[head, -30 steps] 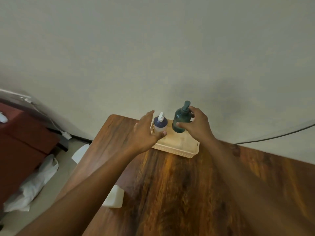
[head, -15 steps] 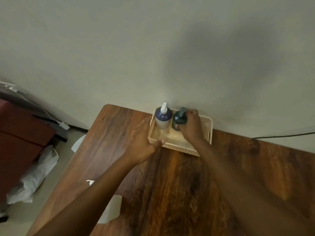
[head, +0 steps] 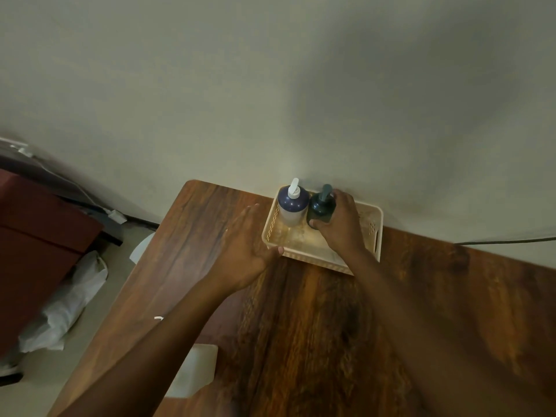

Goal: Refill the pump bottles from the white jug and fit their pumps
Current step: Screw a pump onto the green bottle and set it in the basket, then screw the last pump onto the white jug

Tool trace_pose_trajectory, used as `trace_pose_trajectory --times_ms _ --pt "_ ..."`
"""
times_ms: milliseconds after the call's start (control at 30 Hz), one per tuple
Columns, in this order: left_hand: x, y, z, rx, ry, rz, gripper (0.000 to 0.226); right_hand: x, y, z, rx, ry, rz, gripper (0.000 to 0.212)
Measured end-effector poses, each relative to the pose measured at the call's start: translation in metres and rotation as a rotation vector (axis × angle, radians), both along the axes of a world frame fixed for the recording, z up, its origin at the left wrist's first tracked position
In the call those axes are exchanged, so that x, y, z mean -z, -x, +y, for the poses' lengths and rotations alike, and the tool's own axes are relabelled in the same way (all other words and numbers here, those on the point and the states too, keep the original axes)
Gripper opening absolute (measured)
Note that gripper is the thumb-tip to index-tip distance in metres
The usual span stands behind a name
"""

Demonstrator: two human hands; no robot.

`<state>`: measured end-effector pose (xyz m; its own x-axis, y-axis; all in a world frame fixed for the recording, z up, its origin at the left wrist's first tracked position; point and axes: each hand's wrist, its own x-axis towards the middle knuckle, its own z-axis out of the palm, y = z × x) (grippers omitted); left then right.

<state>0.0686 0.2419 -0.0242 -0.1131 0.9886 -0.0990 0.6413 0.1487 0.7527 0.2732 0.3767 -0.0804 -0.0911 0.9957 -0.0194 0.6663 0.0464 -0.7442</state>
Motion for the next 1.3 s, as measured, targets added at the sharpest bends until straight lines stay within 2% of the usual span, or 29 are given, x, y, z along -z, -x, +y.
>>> trace_pose_trajectory --times_ms 167,267,367,500,733,833,933,1000,1100,1300 --pt "-0.013 0.018 -0.016 -0.075 0.077 0.003 0.112 -0.013 -0.008 -0.029 0.074 -0.01 0.001 0.109" --pt "-0.02 0.03 -0.032 -0.109 0.086 0.006 0.106 -0.028 -0.006 -0.055 0.074 -0.067 0.017 0.109" --pt "-0.033 0.041 -0.052 -0.136 0.108 0.045 0.1 -0.044 0.003 -0.085 0.022 -0.024 0.041 0.112" --pt "-0.048 0.056 -0.085 -0.171 0.12 0.103 0.094 -0.062 0.021 -0.13 -0.144 0.087 0.116 0.122" --pt "-0.043 0.094 -0.149 -0.292 0.118 -0.045 0.076 -0.079 0.061 -0.196 -0.449 0.329 0.124 0.142" --pt "-0.033 0.112 -0.176 -0.365 0.118 -0.072 0.064 -0.076 0.077 -0.225 -0.633 0.392 0.069 0.15" --pt "-0.02 0.123 -0.197 -0.399 0.141 -0.084 0.057 -0.062 0.095 -0.251 -0.735 0.39 -0.072 0.156" --pt "-0.012 0.128 -0.208 -0.424 0.16 -0.091 0.055 -0.051 0.109 -0.265 -0.767 0.37 -0.134 0.157" --pt "-0.002 0.131 -0.221 -0.455 0.201 -0.088 0.054 -0.032 0.125 -0.281 -0.729 0.368 -0.107 0.153" --pt "0.02 0.131 -0.236 -0.498 0.199 -0.096 0.054 0.008 0.139 -0.308 -0.542 0.305 -0.023 0.125"
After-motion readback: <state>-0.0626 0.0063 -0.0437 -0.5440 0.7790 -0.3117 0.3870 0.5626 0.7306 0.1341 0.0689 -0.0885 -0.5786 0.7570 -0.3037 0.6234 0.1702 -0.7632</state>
